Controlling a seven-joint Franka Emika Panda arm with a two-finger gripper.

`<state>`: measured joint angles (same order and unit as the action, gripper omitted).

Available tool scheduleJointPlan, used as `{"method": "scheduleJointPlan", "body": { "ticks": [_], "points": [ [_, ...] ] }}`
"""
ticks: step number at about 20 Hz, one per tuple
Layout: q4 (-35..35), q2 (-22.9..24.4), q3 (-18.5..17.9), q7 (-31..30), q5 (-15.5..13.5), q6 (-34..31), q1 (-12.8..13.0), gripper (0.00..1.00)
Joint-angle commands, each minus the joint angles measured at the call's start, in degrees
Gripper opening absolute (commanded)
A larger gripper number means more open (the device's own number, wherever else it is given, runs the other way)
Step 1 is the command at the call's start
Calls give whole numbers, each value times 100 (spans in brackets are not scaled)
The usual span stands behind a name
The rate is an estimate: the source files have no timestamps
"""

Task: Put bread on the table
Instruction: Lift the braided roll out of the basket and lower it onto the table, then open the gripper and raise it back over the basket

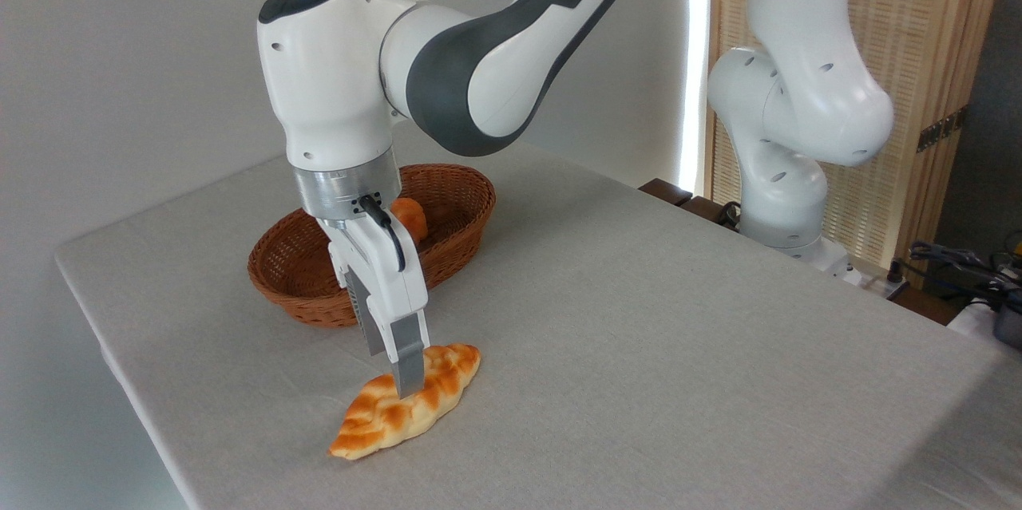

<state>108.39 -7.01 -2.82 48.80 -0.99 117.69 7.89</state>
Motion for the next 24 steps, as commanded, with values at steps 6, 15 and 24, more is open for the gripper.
{"method": "scheduleJointPlan", "body": {
  "ticks": [6,15,24],
  "points": [
    [-213,279,-78,-274,-50,34,2,100],
    [-1847,587,54,-818,-339,-2293,-235,100],
    [-1760,596,757,-820,-139,-2180,-684,100]
  ]
}}
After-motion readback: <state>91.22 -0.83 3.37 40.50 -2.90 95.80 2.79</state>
